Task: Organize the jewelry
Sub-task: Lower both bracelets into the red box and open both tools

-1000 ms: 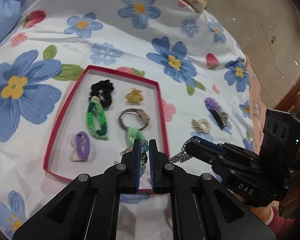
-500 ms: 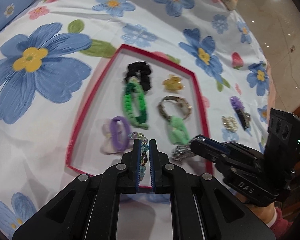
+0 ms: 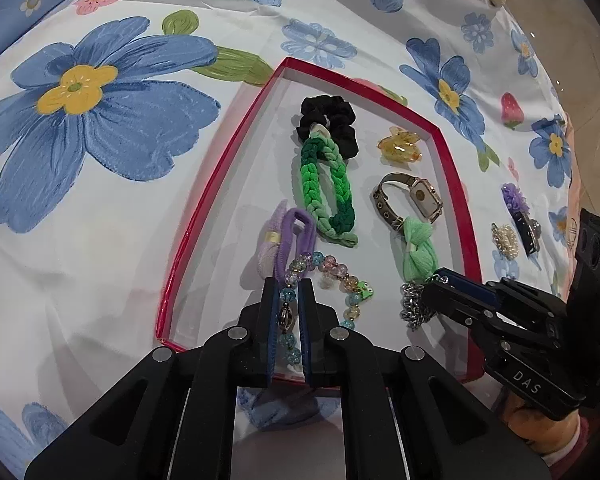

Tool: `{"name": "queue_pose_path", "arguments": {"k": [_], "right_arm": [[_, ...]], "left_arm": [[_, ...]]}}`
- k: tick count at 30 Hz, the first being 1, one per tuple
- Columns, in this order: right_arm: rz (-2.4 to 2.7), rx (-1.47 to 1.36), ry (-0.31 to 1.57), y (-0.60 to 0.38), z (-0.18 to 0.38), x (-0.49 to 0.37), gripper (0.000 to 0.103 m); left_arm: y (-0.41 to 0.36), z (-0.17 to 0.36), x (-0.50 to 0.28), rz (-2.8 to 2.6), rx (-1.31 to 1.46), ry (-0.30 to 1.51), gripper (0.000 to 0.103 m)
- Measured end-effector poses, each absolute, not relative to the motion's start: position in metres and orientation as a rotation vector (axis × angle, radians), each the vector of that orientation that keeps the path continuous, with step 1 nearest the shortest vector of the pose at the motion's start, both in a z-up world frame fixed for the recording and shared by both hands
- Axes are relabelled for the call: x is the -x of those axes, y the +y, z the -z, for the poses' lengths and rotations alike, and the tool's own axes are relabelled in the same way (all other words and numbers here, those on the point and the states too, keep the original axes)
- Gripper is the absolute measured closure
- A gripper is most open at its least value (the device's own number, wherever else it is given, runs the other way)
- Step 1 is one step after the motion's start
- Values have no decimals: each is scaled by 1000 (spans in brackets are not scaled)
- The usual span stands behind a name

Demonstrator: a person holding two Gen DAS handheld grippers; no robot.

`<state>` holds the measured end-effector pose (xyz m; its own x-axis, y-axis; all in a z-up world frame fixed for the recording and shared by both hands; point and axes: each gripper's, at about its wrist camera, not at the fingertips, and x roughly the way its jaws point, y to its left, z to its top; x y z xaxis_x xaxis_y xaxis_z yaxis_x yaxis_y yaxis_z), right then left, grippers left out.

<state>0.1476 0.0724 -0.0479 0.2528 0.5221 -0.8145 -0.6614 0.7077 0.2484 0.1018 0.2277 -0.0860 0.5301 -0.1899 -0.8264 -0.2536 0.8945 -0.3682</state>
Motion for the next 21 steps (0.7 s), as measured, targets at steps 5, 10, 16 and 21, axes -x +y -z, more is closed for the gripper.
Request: {"name": "queue_pose_path", "arguments": {"k": [5, 10, 16, 21], "right_arm": [[-807, 160, 1038, 74, 48, -147, 84], [-811, 143, 1042, 72, 47, -148, 83], [-819, 119, 1029, 67, 41, -148, 71], [-822, 92, 1007, 59, 30, -146, 71]], "left_arm": [[227, 84, -101, -45, 477, 1022, 96], [226, 79, -99, -47, 473, 1012, 90], [225, 68, -94, -49, 471, 992, 75], [223, 59, -89, -56, 475, 975, 67]]}}
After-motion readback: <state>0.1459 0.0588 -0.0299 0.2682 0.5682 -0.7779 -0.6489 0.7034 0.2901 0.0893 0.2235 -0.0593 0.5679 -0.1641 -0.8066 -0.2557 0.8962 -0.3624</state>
